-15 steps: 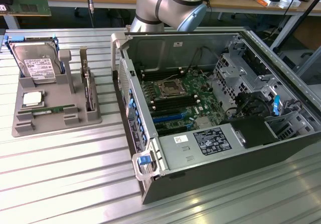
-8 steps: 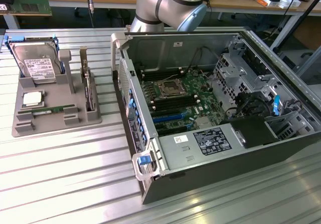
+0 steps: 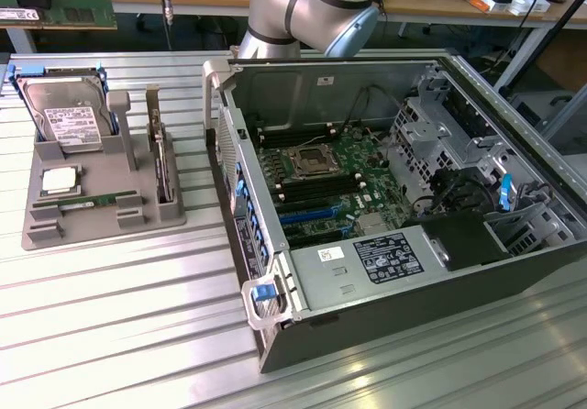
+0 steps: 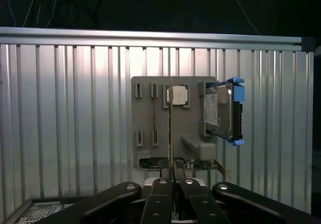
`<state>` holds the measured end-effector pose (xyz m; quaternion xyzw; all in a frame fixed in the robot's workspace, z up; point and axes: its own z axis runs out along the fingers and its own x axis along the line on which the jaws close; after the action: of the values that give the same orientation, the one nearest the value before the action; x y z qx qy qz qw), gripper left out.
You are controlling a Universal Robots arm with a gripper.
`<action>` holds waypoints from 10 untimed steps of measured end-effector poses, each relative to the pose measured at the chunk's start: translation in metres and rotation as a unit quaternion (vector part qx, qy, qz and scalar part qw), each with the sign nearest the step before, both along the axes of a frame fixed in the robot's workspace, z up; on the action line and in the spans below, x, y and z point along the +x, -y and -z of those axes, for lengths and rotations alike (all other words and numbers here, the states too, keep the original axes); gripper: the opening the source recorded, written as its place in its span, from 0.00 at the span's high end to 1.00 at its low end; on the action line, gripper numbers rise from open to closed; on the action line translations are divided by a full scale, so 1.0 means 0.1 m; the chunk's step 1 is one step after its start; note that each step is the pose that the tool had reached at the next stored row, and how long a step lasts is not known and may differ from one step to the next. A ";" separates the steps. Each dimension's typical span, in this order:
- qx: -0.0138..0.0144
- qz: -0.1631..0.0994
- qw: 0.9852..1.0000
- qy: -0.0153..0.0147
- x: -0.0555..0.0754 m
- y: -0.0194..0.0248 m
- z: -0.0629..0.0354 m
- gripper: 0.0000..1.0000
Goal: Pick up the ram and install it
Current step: 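Pick up the ram and move it above insertion slot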
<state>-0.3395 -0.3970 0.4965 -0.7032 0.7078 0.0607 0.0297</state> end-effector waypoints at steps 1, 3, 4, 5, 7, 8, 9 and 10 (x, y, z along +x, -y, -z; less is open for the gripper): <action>0.000 0.000 1.000 0.000 0.02 0.000 0.006 0.88; -0.001 0.000 1.000 0.000 0.05 0.000 0.018 0.88; -0.001 0.000 1.000 0.000 0.06 0.000 0.040 0.88; -0.001 0.000 1.000 0.000 0.07 0.000 0.052 0.88; -0.001 0.000 1.000 0.000 0.09 0.003 0.155 0.88; -0.001 0.000 1.000 0.000 0.09 0.004 0.198 0.88; -0.001 0.000 1.000 0.000 0.09 0.006 0.240 0.88; -0.001 0.000 1.000 0.000 0.09 0.009 0.290 0.88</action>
<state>-0.3307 -0.3979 0.4675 -0.7032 0.7079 0.0600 0.0289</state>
